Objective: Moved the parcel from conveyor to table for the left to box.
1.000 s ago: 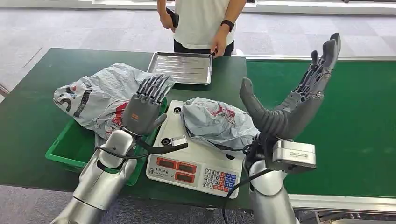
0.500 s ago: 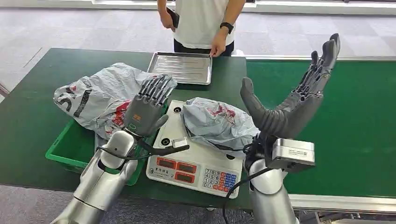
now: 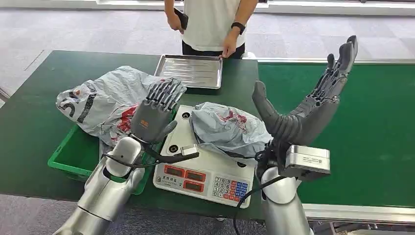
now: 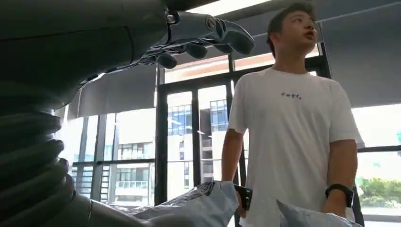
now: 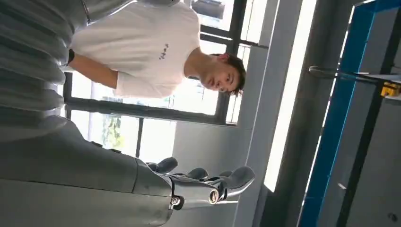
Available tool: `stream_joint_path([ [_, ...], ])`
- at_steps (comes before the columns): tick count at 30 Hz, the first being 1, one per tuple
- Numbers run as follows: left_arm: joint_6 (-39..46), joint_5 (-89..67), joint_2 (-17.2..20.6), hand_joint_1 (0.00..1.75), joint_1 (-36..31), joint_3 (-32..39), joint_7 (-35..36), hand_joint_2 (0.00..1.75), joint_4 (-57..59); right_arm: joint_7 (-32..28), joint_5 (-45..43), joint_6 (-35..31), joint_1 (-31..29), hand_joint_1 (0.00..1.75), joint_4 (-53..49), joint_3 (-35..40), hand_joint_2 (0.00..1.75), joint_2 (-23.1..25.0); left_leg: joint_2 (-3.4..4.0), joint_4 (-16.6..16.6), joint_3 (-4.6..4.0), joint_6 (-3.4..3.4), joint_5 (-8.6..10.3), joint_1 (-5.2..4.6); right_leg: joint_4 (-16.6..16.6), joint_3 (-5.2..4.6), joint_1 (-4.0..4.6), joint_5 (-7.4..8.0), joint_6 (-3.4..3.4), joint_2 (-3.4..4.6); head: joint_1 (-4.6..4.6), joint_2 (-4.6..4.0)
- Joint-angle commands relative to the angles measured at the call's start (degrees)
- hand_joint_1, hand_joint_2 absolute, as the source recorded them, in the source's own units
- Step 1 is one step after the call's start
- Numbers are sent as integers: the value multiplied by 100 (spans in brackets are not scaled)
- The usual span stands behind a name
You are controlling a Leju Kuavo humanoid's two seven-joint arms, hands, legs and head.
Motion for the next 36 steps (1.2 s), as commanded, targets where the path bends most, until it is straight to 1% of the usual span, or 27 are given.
stream_joint_path([
  [1,-69,16,-39,0,-373,-390,-44,175,464,8,56,-18,-163,0,198,-280,175,-8,-12,-8,8,5,3,1,-10,14,2,0,0,-13,0,0],
  [10,-83,47,-104,0,-481,-456,-91,175,588,16,105,-28,-145,0,163,-327,175,-3,-10,-10,9,5,4,1,-12,14,2,1,-1,-11,0,0],
  [36,-65,97,-123,0,-557,-477,-136,175,698,16,124,-57,-144,0,179,-344,175,5,-6,-5,7,3,1,1,-6,10,2,0,-1,-5,0,0],
])
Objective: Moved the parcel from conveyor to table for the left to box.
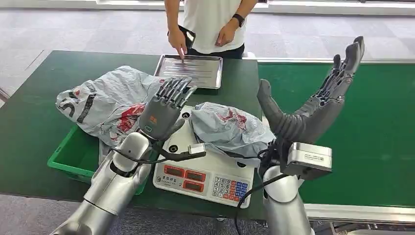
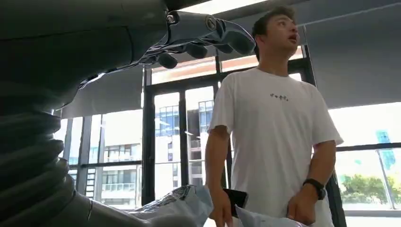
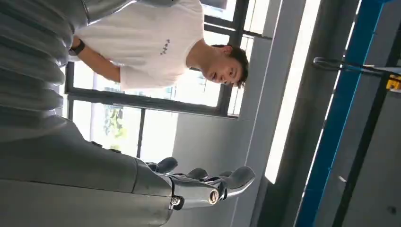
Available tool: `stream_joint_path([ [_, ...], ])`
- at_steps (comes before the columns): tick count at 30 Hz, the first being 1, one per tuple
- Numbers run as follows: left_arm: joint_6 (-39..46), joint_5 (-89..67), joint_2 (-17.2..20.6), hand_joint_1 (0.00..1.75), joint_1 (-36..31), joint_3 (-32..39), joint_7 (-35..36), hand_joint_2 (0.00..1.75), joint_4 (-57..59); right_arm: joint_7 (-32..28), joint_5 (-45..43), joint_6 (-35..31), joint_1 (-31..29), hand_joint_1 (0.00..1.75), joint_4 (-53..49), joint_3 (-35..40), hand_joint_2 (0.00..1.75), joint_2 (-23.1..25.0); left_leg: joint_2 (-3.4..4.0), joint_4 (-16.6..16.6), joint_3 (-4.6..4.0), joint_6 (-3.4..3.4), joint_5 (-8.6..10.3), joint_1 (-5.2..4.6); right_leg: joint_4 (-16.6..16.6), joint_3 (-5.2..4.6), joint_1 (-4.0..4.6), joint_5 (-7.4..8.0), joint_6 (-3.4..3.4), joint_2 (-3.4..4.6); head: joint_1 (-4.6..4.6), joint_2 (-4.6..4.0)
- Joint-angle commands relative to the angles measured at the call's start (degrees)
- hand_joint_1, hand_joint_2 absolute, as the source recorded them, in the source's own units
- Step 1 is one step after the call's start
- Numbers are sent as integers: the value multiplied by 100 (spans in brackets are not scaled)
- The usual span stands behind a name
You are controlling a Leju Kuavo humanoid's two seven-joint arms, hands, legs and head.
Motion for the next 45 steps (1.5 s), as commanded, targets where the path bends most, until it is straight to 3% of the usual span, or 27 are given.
stream_joint_path([
  [1,-54,-1,67,0,-263,-328,4,175,344,-4,3,-7,-146,0,181,-199,175,-24,-7,-9,10,5,2,2,-12,15,3,1,-1,-8,0,0],
  [45,-140,-5,-2,0,-406,-590,-50,175,699,45,66,24,-108,0,177,-232,175,-7,-6,-4,6,3,1,0,-6,9,1,0,-1,-7,0,0],
])
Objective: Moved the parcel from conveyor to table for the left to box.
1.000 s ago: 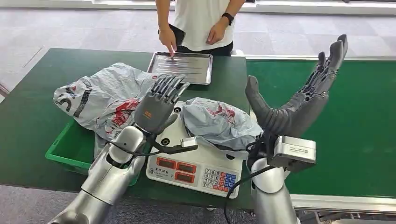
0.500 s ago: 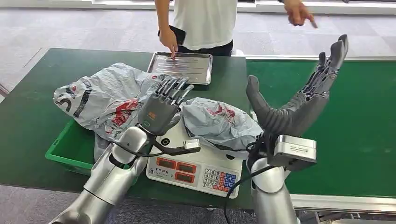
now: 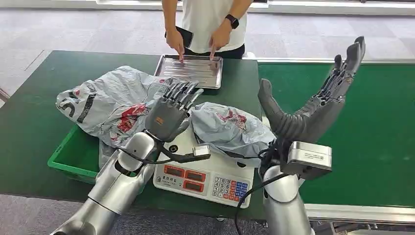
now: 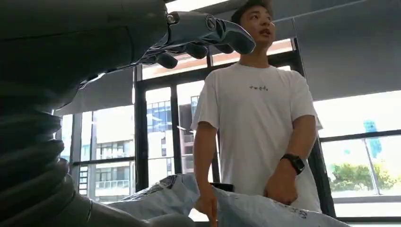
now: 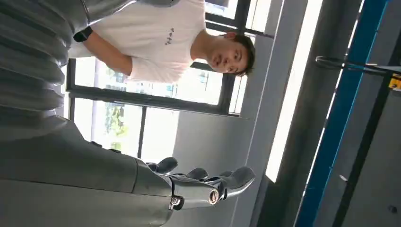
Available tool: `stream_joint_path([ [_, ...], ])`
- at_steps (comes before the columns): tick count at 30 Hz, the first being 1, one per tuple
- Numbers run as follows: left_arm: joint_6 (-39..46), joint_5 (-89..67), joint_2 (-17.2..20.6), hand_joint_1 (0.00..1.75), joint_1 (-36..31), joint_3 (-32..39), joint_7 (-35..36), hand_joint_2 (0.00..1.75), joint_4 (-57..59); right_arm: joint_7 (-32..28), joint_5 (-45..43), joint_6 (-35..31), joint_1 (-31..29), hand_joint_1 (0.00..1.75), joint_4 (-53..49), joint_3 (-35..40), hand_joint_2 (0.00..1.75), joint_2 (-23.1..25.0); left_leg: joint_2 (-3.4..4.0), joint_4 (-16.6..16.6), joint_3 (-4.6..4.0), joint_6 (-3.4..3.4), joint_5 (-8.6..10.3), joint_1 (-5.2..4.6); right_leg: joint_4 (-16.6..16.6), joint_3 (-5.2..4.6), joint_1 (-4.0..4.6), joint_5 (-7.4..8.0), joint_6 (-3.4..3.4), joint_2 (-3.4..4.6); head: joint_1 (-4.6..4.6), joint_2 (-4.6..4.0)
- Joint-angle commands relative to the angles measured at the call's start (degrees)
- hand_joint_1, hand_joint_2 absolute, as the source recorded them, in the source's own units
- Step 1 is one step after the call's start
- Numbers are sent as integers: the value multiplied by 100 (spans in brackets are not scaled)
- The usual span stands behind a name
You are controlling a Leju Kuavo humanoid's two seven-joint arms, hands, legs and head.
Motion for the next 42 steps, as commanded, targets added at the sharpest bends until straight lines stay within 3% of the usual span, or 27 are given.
stream_joint_path([
  [1,-31,3,93,0,-310,-449,-8,175,475,17,13,26,-114,0,177,-197,175,-22,-4,-2,4,3,0,1,-3,6,2,-1,-1,-5,0,0],
  [42,-70,68,-14,0,-509,-658,-88,175,782,17,53,-8,-63,0,103,-259,175,-32,-7,-5,6,4,2,0,-6,9,1,0,-1,-8,0,0],
])
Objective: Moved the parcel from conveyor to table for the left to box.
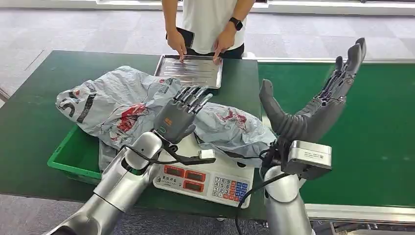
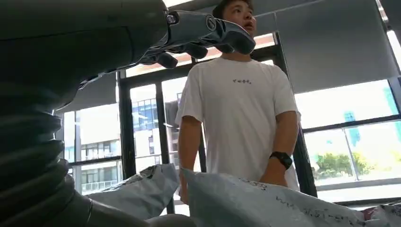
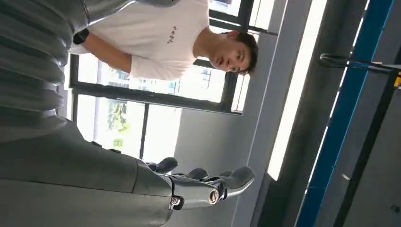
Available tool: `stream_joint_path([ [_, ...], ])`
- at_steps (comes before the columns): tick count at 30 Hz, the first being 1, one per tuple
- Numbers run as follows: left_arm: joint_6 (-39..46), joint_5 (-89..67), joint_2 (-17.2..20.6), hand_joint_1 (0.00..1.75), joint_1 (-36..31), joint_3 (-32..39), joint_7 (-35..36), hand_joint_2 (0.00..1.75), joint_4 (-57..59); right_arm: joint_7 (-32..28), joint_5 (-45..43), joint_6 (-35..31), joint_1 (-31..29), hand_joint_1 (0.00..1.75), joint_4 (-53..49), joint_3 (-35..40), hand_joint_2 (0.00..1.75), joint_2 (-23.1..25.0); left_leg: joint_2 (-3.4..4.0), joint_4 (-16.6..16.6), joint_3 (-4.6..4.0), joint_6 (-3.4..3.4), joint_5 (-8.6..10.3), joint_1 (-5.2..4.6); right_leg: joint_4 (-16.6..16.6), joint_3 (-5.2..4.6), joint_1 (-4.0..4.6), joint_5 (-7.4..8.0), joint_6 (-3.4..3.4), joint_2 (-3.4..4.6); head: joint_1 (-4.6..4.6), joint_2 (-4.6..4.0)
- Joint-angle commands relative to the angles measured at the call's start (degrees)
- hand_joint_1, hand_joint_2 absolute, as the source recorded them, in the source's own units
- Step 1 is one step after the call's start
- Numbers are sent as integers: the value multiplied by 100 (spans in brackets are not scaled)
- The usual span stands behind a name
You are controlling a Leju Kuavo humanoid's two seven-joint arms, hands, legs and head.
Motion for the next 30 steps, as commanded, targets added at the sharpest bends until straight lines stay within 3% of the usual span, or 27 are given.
stream_joint_path([
  [1,-68,-2,78,0,-285,-382,4,175,329,-5,-4,-8,-96,0,103,-197,175,-32,-6,-2,3,2,0,2,-4,6,3,-1,-1,-7,0,0],
  [12,-66,8,71,0,-301,-394,-7,175,351,-4,-3,-13,-100,0,103,-205,175,-31,-6,-3,5,3,1,1,-5,9,2,-1,-1,-8,0,0],
  [22,-290,119,-142,0,-662,-1012,-311,175,1630,9,-12,-11,-192,0,195,-240,175,-9,-4,-10,11,6,3,0,-12,16,1,2,0,-7,0,0],
  [30,-144,285,-177,0,-756,-1183,-243,175,1825,-36,-64,-146,-209,0,327,-180,175,-106,-1,-6,12,4,0,2,-11,15,3,3,0,-2,0,0],
])
